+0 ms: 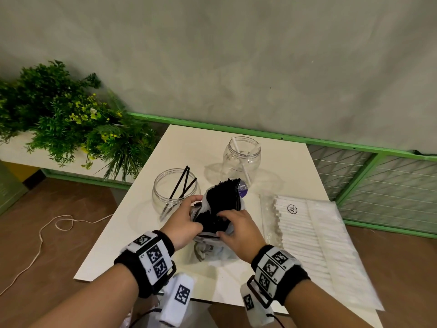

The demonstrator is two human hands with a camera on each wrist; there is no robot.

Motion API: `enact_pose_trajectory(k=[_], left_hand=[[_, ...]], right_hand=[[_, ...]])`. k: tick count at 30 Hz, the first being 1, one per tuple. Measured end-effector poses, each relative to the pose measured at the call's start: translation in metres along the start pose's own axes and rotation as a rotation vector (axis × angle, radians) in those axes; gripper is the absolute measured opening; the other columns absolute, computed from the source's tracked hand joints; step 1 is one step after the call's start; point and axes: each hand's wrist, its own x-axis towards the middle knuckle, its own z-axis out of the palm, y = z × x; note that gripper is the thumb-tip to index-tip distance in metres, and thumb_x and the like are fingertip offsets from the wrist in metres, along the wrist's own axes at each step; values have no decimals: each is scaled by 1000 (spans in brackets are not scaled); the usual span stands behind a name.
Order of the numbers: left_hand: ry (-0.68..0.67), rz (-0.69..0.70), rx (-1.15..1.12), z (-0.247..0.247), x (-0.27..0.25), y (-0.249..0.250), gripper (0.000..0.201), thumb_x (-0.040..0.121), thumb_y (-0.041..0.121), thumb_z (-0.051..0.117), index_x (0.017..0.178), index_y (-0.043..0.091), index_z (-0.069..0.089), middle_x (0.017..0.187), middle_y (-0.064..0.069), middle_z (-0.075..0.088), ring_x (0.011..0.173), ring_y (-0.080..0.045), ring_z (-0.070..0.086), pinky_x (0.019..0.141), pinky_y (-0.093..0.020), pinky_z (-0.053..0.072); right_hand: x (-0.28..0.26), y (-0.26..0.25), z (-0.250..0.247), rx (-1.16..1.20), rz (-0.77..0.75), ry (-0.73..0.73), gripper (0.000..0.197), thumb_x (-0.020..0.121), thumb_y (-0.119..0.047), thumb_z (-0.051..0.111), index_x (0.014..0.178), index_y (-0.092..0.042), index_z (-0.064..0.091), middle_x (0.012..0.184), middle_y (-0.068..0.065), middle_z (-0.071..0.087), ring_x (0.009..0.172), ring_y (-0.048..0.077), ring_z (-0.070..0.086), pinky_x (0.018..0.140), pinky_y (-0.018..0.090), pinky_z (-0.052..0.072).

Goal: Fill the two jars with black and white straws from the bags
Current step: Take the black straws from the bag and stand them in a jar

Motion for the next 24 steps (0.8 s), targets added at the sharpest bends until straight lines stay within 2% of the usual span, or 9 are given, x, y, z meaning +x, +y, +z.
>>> enact_pose_trajectory(k=[4,7,8,11,13,16,21,24], left_hand=[[-10,72,12,-2,-2,-1,65,75,-11,57,127,26,43,104,-4,62,88,-14,65,74,-20,51],[3,129,79,-2,-4,-7,70,66,9,69,128,29,43,107,-1,63,94,-11,66,84,-26,53],[15,151,127,-2,-4,-9,71,66,10,72,128,30,43,107,1,64,96,-10,65,86,-26,52],[67,186,261,-5,-4,-9,71,72,3,73,130,31,42,100,6,66,91,-4,63,79,-10,47],[63,201,336,-6,-5,-7,72,75,2,70,133,31,40,100,8,64,89,-6,62,72,-1,42],[59,207,395,-5,-7,-6,75,77,-1,67,137,31,36,104,6,61,89,-8,59,69,2,39],[134,196,392,-4,-6,-8,73,79,1,66,138,32,36,100,3,65,82,-7,61,66,3,39],[155,196,382,-1,-6,-6,70,80,2,65,137,31,38,94,3,64,76,-3,58,64,0,40]], right_hand=[[5,-5,7,-45,17,-11,36,79,-22,72,114,-17,66,114,-1,60,107,22,44,93,30,38],[2,-5,16,0,46,-5,29,78,-21,70,107,-18,67,106,-1,63,103,23,50,87,35,44],[1,-6,18,24,64,1,28,79,-21,70,106,-19,66,103,0,64,101,23,51,85,35,44],[-2,-8,21,61,64,22,26,81,-19,68,107,-20,63,103,0,63,100,18,49,84,29,42],[-2,-9,20,55,27,30,25,82,-19,68,106,-21,66,103,-2,63,100,18,46,85,26,38],[1,-11,19,59,48,30,22,81,-25,71,102,-20,69,100,-1,60,97,17,42,79,23,32],[-2,-12,23,57,41,64,30,81,-24,66,109,-15,64,104,0,61,99,20,45,85,30,41],[-4,-14,25,37,47,84,34,79,-21,65,111,-15,60,105,1,61,98,20,47,82,29,40]])
